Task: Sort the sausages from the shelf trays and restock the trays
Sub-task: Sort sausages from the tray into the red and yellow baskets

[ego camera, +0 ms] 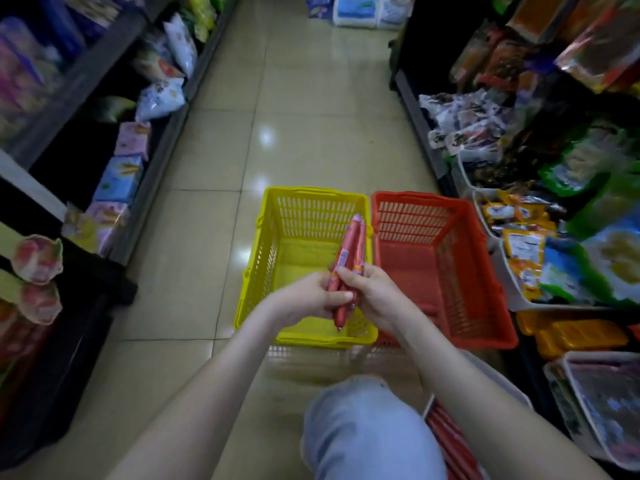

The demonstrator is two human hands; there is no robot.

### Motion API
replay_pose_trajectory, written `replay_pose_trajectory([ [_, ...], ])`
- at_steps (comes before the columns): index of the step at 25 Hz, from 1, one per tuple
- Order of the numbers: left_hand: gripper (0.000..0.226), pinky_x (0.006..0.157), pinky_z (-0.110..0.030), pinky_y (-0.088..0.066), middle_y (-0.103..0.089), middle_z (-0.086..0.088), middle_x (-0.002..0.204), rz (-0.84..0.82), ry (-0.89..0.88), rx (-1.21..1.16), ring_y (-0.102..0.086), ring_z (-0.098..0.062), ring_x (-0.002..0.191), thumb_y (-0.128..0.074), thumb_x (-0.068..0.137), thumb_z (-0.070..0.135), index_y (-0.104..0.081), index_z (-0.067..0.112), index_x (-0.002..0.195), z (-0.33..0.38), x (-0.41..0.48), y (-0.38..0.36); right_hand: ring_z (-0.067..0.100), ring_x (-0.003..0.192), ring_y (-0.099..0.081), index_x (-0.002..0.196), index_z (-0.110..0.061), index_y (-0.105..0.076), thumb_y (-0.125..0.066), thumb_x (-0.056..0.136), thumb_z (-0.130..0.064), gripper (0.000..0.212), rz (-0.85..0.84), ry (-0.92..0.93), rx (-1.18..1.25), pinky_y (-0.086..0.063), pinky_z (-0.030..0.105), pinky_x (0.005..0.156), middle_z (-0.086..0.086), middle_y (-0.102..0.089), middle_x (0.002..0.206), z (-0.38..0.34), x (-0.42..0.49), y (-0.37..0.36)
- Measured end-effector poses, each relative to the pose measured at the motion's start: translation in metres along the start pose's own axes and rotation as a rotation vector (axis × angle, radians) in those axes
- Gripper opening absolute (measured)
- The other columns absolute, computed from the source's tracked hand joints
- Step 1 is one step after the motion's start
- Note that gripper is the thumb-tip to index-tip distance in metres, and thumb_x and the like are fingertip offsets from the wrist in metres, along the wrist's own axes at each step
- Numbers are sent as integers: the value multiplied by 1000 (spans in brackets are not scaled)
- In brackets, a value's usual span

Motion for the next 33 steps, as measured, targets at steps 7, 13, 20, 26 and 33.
replay_pose_trajectory([
  [7,60,100,-32,-37,-50,-13,136,366,274,707,-48,-28,125,-57,93,37,-36,8,141,-100,103,125,11,46,-51,86,-11,-58,-62,83,3,16,-18,-146,-547,-37,30,50,7,-59,65,119,180,34],
  [13,88,117,-31,-7,-2,-18,158,301,202,1052,-7,-28,146,-58,92,30,3,10,151,-191,176,137,29,112,-58,119,-11,-55,-61,89,-20,31,-296,-338,-1363,-43,32,84,16,-62,118,258,256,81],
  [20,89,118,-43,-6,11,-13,159,250,319,1179,5,-27,147,-52,93,39,15,24,150,-206,185,112,24,145,-11,152,-14,-7,-52,93,-27,75,-289,-238,-1760,-11,44,116,6,-12,158,230,227,79],
  [26,70,115,-47,-18,-19,-20,155,473,-150,979,-23,-34,143,-54,90,26,-21,12,150,-128,160,3,24,122,-44,131,-9,-51,-54,86,-22,47,212,515,-1399,-29,34,103,10,-53,132,96,71,122],
  [33,49,112,-43,-29,-48,-16,141,-14,-879,1202,-44,-30,131,-46,86,14,-45,5,135,-145,156,-189,34,107,-52,121,-3,-52,-43,84,-19,41,806,-60,-1235,-36,39,99,17,-57,115,201,-95,306],
])
Point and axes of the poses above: each hand's wrist, its own x-axis towards the middle knuckle, its own y-axis out of the back of the hand, z = x × y, the point moved 4 cm from there along x, towards the middle knuckle
